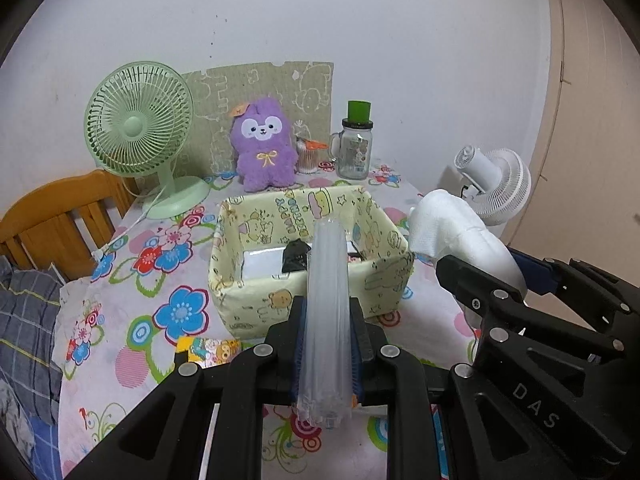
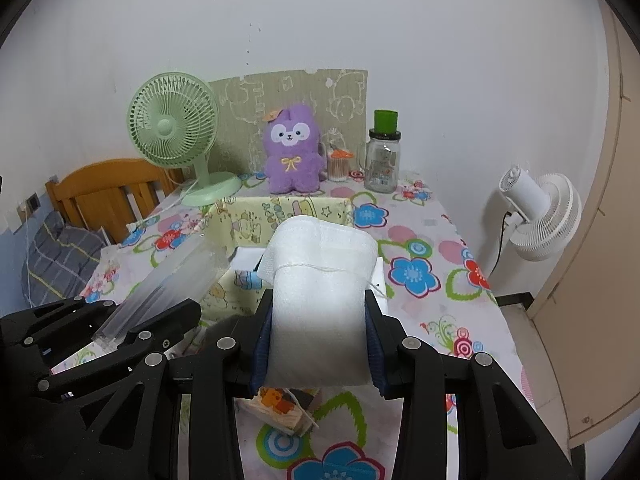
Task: Organize soft objects
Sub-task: 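Lift the straw bag and white cloth toward the basket with both tools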
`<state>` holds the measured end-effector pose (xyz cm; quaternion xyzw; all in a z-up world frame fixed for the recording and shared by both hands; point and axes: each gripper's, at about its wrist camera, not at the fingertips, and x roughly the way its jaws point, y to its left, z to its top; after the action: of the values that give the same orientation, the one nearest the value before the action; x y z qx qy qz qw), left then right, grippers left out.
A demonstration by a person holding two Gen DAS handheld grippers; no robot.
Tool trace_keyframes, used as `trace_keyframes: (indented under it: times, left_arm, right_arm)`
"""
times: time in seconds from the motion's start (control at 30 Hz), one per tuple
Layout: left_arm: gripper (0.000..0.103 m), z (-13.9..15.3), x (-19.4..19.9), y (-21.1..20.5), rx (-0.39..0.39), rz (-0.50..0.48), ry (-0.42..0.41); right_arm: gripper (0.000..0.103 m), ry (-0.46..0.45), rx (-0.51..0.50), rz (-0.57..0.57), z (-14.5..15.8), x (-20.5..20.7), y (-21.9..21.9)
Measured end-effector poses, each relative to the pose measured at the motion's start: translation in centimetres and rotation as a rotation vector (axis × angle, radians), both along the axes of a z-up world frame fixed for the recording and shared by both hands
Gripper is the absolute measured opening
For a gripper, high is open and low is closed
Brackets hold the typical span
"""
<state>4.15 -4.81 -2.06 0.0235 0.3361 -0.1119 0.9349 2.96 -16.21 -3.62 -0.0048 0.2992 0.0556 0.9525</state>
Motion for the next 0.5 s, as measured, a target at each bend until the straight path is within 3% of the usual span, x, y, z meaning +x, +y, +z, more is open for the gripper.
trace_keyframes:
  times: [0.5]
  left_arm:
    - [0.017, 1.4, 2.5, 0.3, 0.012, 0.015, -0.024]
  right_arm:
    - [0.044, -0.024, 0.010, 0.017, 1.7, 2.5, 0.2]
